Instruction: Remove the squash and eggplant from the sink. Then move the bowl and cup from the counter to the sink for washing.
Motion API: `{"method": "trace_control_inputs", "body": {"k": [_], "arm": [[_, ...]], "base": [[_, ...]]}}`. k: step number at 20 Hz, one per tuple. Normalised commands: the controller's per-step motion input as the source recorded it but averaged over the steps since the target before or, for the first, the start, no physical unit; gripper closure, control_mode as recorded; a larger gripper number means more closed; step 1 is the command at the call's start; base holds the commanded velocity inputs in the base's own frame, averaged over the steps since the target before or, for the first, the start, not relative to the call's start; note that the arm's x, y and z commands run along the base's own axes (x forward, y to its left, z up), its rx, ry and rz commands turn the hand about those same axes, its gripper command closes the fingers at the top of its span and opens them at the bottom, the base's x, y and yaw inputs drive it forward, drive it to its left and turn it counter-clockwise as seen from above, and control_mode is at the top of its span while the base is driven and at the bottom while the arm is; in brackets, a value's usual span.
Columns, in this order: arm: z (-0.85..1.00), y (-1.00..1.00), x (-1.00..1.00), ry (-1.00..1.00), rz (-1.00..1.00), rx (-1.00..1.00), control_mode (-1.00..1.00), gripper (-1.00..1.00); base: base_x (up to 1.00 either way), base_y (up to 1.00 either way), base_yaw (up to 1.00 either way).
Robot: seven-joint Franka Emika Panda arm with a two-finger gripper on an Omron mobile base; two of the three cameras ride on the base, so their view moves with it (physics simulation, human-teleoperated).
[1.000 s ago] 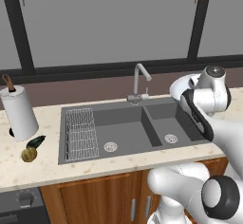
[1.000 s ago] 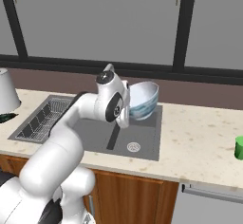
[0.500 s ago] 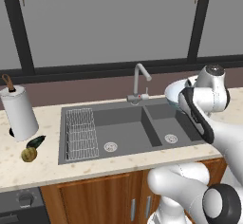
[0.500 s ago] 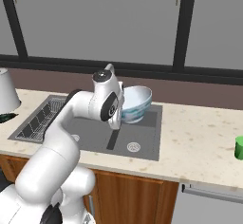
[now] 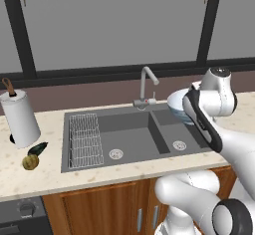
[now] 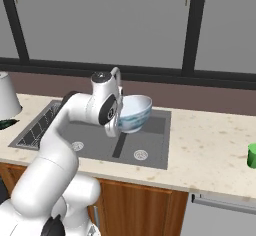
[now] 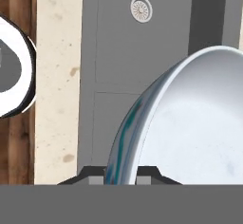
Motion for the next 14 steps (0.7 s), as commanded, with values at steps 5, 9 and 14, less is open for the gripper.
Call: {"method": "trace_control_inputs", "body": {"k": [5, 9, 14], "arm": [[0.00, 0.28, -0.12, 0.09, 0.00, 0.02, -1.00, 1.00], [0.00, 0.29, -0.13, 0.10, 0.00, 0.07, -1.00, 1.00], [0.00, 0.33, -0.10, 0.04, 0.00, 0.07, -1.00, 1.00]], "base": [[0.00, 0.00, 0.00], [0.00, 0.00, 0.00], [0.00, 0.00, 0.00]]}}
